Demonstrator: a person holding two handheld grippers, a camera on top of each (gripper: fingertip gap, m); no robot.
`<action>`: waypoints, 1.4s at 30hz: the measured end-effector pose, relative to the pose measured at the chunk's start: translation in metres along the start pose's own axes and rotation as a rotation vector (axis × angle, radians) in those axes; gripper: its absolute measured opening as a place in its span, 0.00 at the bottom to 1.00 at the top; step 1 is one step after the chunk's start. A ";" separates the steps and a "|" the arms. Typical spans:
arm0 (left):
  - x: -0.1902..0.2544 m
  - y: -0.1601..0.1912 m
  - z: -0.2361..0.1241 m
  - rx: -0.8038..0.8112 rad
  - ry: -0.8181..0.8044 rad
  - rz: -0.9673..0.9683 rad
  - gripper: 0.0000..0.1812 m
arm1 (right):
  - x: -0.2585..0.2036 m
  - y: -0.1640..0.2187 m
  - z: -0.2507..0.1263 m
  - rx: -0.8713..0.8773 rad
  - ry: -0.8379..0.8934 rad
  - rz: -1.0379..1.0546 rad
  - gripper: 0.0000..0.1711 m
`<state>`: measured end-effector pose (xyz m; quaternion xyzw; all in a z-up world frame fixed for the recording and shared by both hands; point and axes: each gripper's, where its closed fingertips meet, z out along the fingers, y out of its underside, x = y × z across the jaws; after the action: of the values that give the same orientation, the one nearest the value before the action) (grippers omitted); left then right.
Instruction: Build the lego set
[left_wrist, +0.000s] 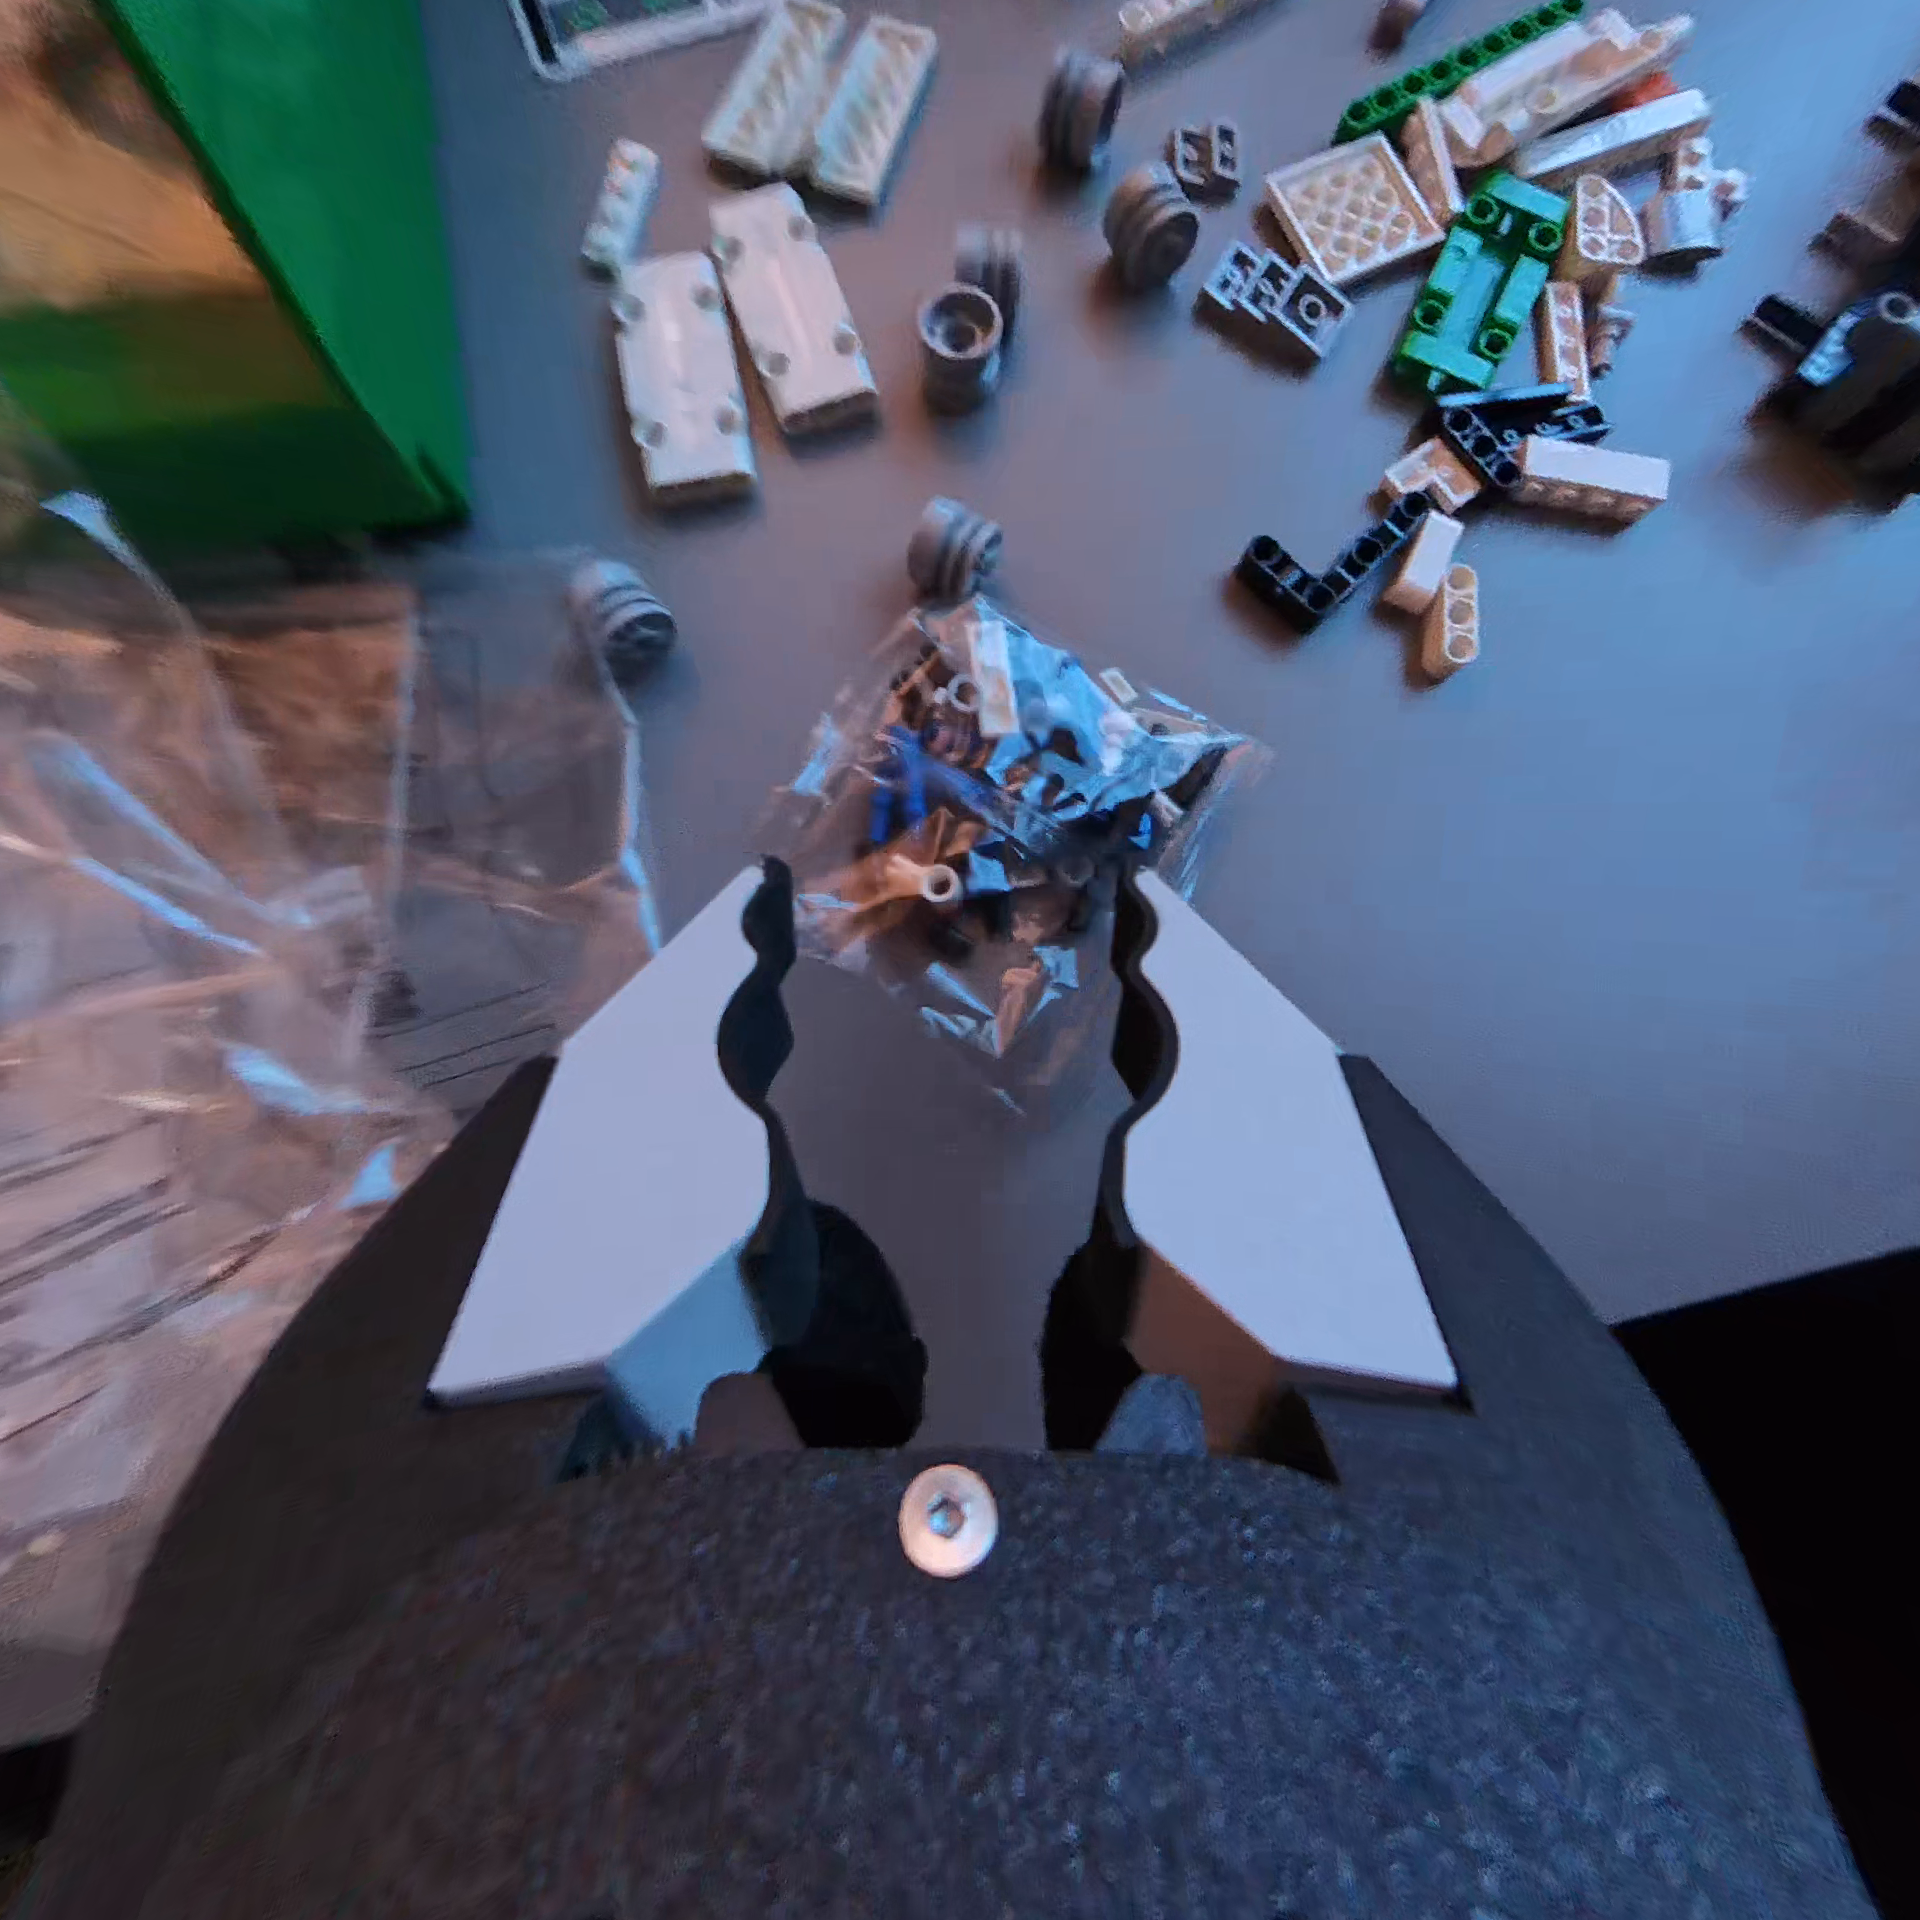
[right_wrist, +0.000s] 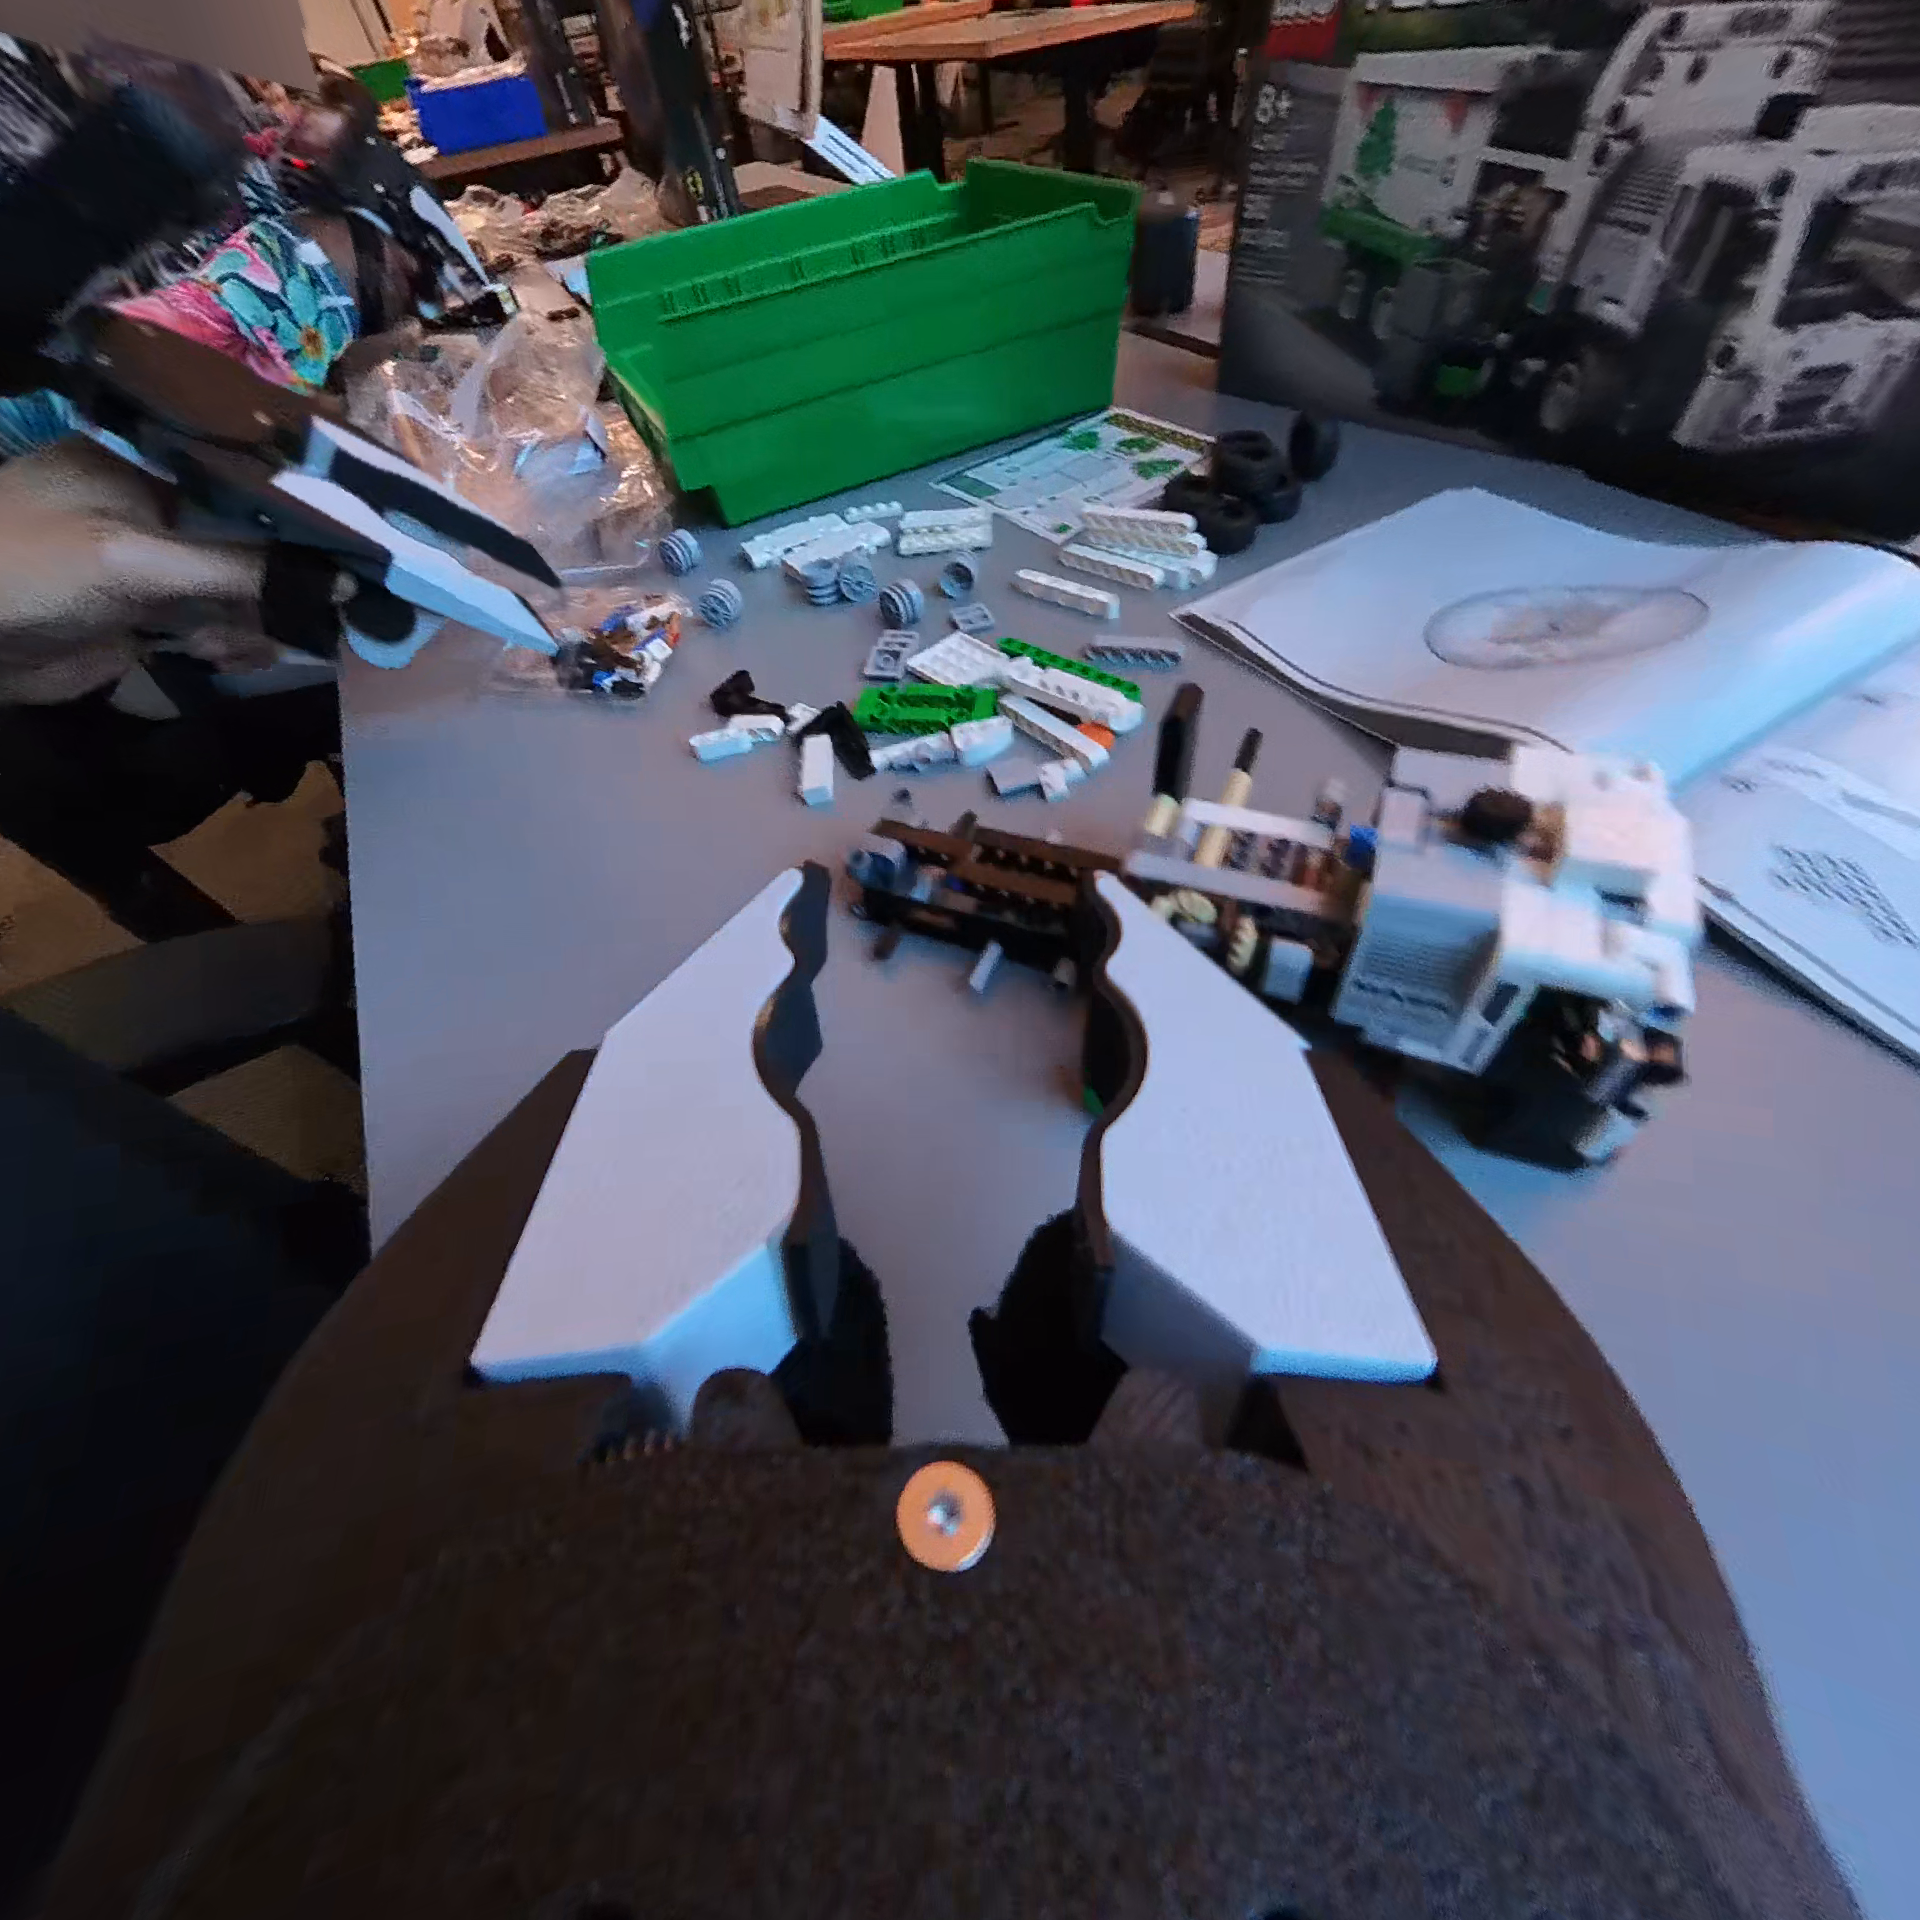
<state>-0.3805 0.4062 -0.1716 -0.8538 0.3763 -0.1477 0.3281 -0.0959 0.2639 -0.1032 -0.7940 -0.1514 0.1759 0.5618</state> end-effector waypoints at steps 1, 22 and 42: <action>0.003 0.003 0.005 -0.013 0.036 -0.018 0.36 | -0.005 -0.002 0.006 0.000 -0.010 0.000 0.27; 0.114 -0.047 0.001 0.265 0.198 0.282 0.03 | -0.109 -0.033 0.104 -0.024 -0.339 0.071 0.23; 0.217 -0.062 0.004 0.424 0.085 0.814 0.14 | -0.071 0.007 0.054 -0.076 -0.123 0.020 0.00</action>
<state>-0.1982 0.2789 -0.1321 -0.5439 0.6555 -0.1153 0.5111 -0.1829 0.2757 -0.1183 -0.8039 -0.1843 0.2240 0.5193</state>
